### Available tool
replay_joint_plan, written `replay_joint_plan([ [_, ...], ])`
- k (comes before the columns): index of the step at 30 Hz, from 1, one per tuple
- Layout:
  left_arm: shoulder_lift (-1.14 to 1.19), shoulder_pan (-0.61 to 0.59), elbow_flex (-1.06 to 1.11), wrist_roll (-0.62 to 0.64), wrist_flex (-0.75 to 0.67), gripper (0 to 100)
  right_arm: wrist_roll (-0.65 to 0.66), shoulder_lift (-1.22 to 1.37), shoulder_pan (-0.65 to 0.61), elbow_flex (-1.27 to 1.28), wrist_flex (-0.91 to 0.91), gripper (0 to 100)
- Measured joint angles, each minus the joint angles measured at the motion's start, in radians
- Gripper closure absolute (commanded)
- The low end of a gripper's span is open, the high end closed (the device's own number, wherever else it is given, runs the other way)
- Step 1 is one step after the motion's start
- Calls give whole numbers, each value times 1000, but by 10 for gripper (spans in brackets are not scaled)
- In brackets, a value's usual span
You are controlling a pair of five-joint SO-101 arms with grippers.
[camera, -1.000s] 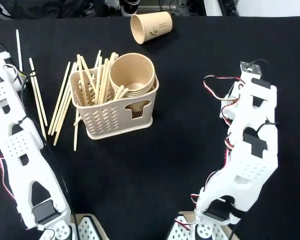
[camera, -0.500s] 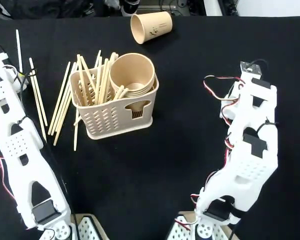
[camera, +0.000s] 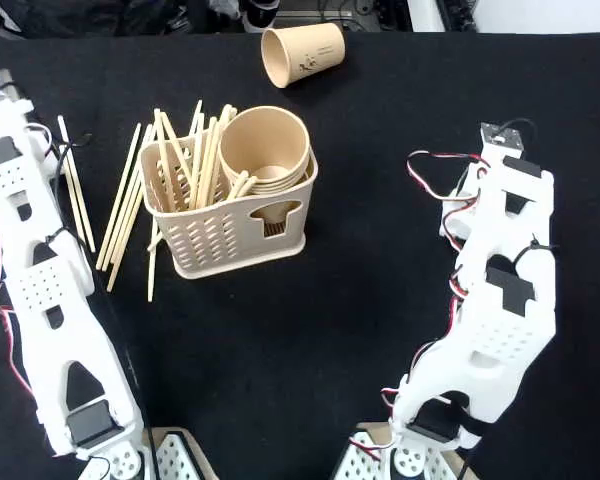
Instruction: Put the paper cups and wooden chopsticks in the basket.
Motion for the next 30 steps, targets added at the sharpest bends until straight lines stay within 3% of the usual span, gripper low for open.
replay_joint_plan([
  [8,-55,-3,-114,-3,321,971,0,0,0,0,0,986],
  [14,-120,2,31,-5,359,971,0,0,0,0,0,986],
  [23,-496,3,669,-9,361,971,0,0,0,0,0,986],
  [27,-684,0,991,-75,324,964,0,0,0,0,0,986],
  [30,-796,0,1197,-87,267,895,0,0,0,0,0,986],
])
